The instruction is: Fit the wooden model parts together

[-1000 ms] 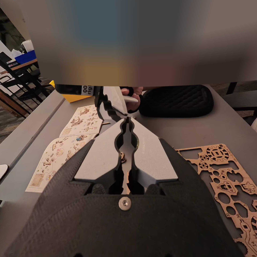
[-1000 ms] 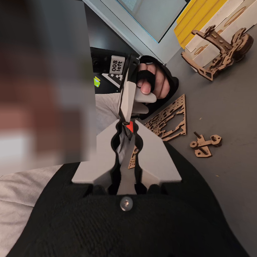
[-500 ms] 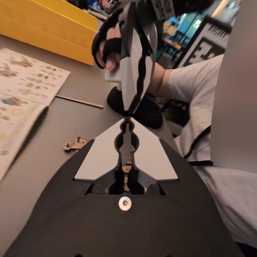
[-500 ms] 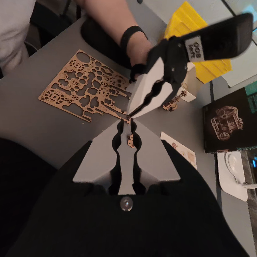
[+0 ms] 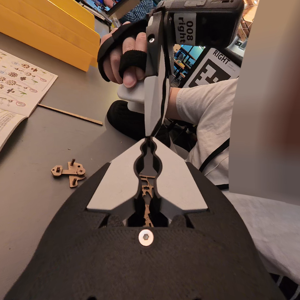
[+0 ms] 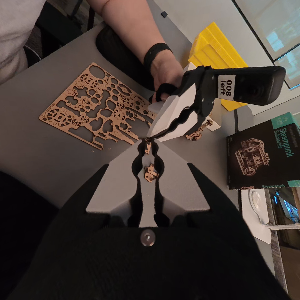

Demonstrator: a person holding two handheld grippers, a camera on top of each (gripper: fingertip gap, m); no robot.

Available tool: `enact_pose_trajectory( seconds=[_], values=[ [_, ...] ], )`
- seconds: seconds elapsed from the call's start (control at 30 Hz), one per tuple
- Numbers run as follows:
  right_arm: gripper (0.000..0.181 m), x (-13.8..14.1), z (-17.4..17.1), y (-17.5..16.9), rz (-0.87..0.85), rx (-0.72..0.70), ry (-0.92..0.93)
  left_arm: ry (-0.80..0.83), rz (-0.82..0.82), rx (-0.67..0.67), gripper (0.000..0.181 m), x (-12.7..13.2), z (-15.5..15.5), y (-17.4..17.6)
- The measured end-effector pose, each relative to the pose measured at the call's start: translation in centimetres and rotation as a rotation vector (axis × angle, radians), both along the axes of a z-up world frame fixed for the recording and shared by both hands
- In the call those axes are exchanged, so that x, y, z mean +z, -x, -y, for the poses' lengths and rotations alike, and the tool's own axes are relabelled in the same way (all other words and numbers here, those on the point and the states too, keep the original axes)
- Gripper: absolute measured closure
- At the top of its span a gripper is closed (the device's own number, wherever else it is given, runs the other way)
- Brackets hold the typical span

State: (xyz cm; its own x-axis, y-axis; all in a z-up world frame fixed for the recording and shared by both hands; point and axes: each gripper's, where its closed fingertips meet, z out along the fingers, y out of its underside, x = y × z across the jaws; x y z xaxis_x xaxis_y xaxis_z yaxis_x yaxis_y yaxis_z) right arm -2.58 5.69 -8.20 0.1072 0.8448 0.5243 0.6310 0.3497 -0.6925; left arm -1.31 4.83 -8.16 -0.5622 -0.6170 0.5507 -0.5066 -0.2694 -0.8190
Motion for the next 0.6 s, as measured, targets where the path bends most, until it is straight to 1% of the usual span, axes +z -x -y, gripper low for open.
enact_pose_trajectory(
  seconds=[0.07,0.37,0.6],
  values=[
    [0.179,-0.2,0.0,0.0,0.012,0.0,0.0,-0.005,-0.008,-0.005,0.181,-0.2,0.1,0.0],
    [0.18,-1.0,0.4,0.0,0.032,0.023,0.058,-0.008,-0.046,-0.034,0.181,-0.9,0.6,0.2],
    [0.181,0.0,-0.8,-0.7,-0.02,-0.045,0.044,0.09,-0.016,0.012,0.177,0.3,-0.7,-0.1]
  ],
)
